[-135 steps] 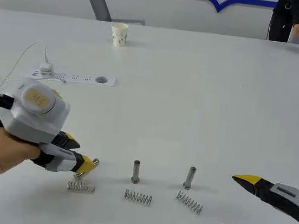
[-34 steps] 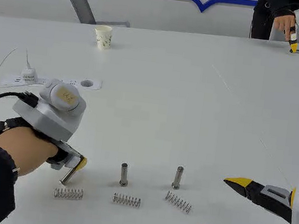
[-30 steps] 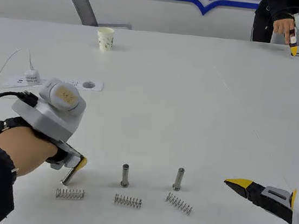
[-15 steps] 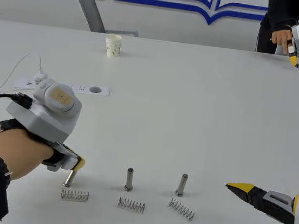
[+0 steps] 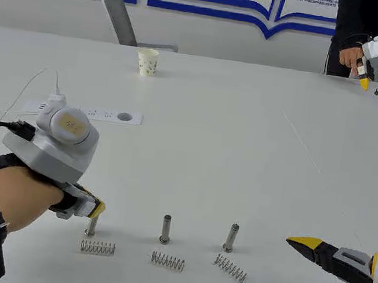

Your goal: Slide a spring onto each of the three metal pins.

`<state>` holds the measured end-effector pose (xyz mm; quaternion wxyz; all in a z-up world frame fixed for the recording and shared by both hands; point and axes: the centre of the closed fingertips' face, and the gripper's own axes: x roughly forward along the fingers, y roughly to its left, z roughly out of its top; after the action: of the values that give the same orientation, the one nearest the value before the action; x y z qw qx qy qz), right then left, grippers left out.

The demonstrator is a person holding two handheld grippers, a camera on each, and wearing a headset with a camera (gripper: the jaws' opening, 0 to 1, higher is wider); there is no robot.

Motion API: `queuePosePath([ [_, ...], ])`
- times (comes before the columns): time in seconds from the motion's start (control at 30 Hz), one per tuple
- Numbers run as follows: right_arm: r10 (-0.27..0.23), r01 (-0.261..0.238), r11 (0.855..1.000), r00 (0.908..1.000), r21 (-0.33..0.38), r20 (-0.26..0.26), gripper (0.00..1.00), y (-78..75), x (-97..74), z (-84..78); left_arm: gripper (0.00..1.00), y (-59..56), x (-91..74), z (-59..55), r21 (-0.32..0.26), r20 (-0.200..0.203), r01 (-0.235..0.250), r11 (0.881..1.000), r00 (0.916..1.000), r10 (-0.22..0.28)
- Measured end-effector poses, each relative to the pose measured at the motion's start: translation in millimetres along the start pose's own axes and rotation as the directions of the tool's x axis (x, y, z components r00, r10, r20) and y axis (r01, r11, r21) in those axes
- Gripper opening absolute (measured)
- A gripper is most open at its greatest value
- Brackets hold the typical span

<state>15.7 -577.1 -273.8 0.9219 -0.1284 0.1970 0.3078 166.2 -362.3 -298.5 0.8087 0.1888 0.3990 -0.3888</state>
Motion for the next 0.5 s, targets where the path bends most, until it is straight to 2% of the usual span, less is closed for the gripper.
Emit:
queuePosePath([
  [0.5,0.006,-0.006,1.000,1.0000,-0.009,-0.003,0.68,4.1,-0.2,2.0,0.07,1.6,-3.5,-7.5,-0.011,0.011,-0.005,1.000,0.9999,0.006],
])
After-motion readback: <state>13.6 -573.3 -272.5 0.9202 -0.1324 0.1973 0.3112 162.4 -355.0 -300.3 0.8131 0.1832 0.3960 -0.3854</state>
